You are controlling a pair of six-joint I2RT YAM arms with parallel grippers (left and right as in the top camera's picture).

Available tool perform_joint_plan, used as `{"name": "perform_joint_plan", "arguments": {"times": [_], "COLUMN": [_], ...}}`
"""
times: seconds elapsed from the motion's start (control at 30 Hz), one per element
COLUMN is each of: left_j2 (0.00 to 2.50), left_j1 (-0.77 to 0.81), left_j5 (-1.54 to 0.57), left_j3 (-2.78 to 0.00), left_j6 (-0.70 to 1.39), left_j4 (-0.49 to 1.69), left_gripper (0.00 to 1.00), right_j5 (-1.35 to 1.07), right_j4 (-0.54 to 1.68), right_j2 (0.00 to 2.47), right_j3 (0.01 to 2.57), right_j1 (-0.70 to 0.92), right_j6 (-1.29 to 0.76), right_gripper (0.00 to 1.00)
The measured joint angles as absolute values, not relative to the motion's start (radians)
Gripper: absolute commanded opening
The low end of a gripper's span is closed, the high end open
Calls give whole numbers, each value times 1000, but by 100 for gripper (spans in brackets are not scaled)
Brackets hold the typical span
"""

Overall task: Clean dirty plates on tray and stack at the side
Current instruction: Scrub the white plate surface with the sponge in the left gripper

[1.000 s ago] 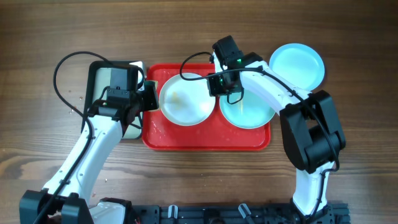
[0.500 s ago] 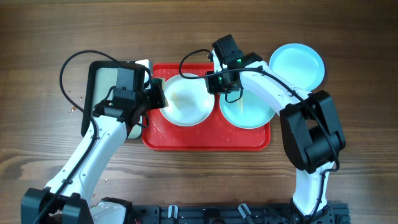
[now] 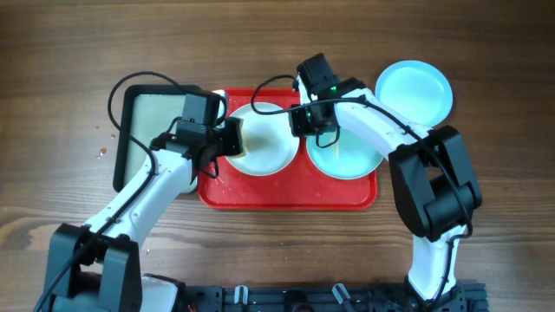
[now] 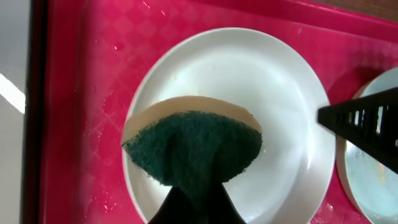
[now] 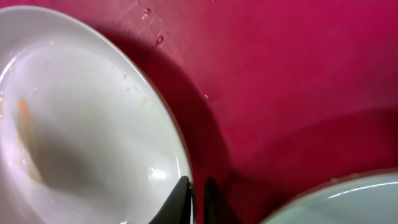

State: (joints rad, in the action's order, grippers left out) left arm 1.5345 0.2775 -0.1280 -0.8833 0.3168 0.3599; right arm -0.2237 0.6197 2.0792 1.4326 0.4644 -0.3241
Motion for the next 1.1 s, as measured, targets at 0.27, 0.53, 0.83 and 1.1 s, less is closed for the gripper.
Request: {"name": "perform_joint_plan", "arguments": {"times": [0.27, 0.53, 0.83, 1.1], "left_j2": [1579, 1606, 1687, 1736], "left_j1": [278, 278, 278, 279], "left_j5": [-94, -60, 3, -20], "left_j3": [-883, -883, -883, -904], "left_j6": [336, 337, 403, 440], "left_j4": [329, 318, 367, 366], "left_gripper": [4, 4, 4, 4], "right_j5": [-223, -212, -208, -202], "right_j4": [608, 612, 616, 616], "right_j2": [2079, 2079, 2079, 2079], "right_j3": [1430, 1430, 1430, 1430], "right_j1": [488, 543, 543, 543], "right_j6": [-325, -354, -360, -360], "right_gripper": [4, 4, 4, 4]}}
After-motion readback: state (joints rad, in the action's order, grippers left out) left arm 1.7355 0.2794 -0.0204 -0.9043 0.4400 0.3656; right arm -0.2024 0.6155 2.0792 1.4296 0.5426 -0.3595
